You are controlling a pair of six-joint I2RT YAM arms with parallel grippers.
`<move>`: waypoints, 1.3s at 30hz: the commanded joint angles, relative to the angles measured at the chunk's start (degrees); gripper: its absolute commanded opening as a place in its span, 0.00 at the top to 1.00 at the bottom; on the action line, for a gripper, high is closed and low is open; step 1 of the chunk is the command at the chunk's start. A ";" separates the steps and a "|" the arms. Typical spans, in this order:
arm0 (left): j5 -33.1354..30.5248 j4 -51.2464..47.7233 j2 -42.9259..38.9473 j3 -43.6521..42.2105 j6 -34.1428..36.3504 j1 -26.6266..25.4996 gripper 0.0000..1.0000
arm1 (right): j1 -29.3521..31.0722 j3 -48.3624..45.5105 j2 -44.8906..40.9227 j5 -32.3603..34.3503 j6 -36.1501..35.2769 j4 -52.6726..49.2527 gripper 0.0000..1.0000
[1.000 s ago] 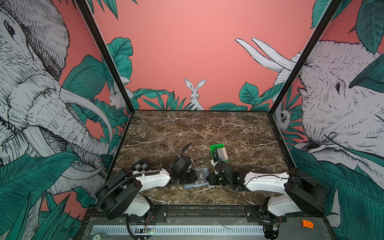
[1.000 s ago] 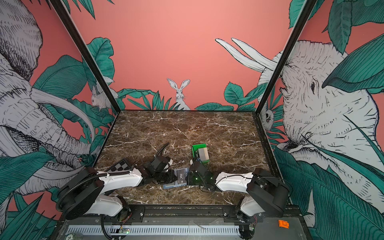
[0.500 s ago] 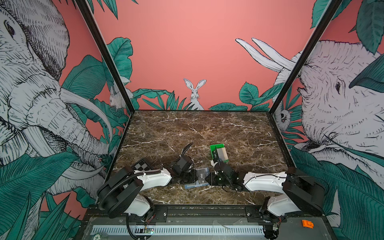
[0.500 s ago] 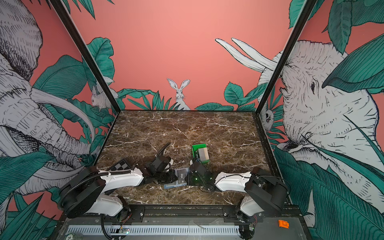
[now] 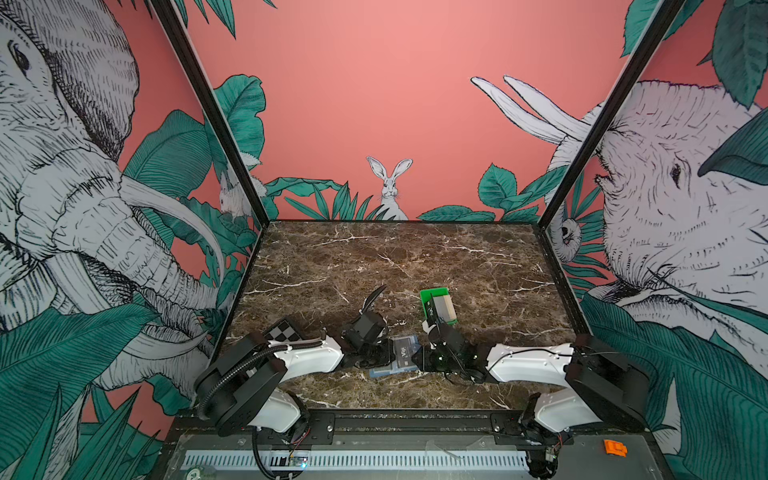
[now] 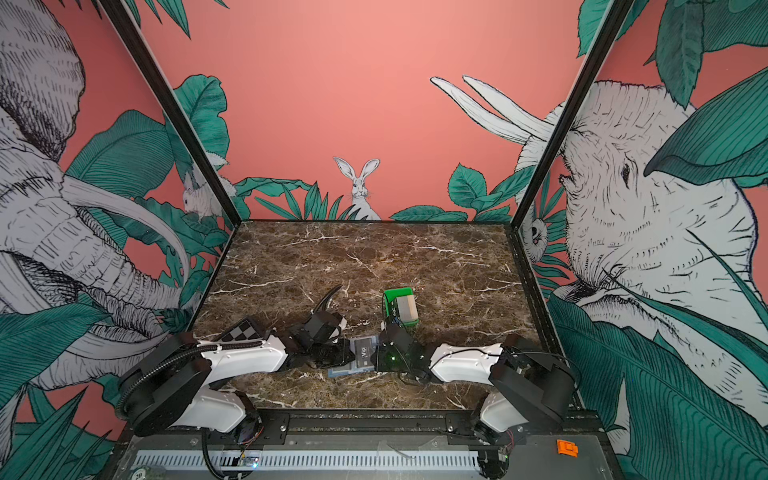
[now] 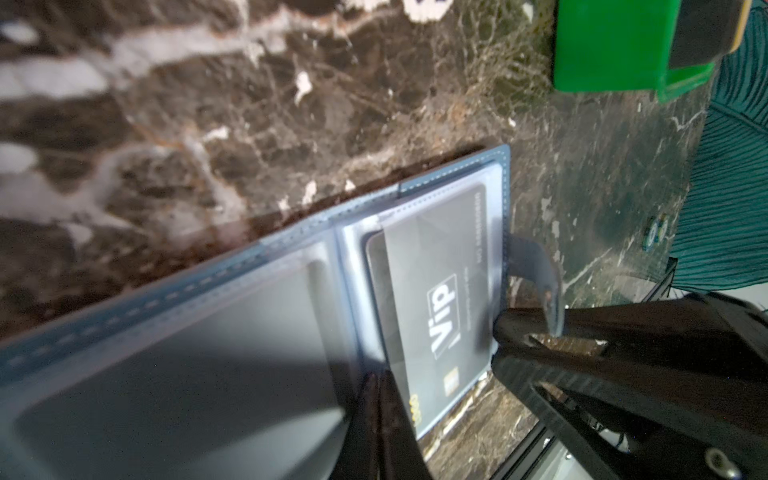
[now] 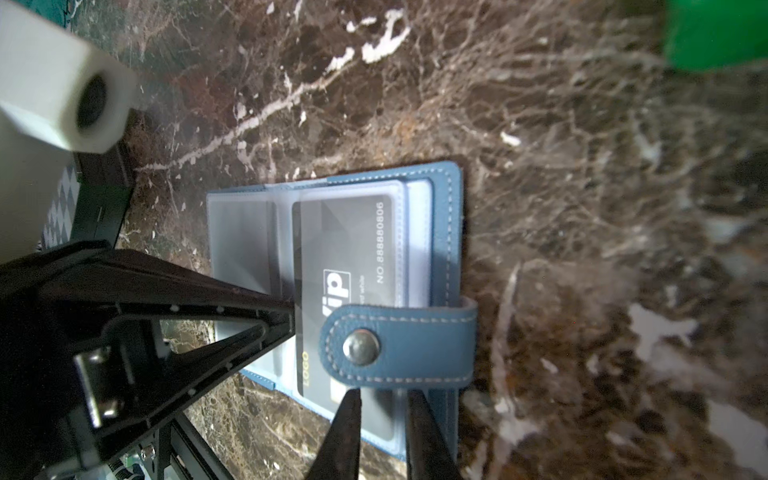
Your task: Put the credit cards into the card holder
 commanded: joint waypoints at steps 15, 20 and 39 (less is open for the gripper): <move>-0.66 -1.33 1.09 0.74 0.18 -0.64 0.94 | 0.28 -0.42 -1.41 -2.77 -2.34 4.04 0.80; -0.58 -1.08 1.29 0.63 0.04 -0.71 0.94 | 0.37 -0.40 -2.00 -3.32 -2.85 5.18 0.81; 0.22 0.80 1.43 0.53 -0.76 -0.84 0.94 | 2.29 4.48 -2.53 -1.75 -6.74 -1.27 0.82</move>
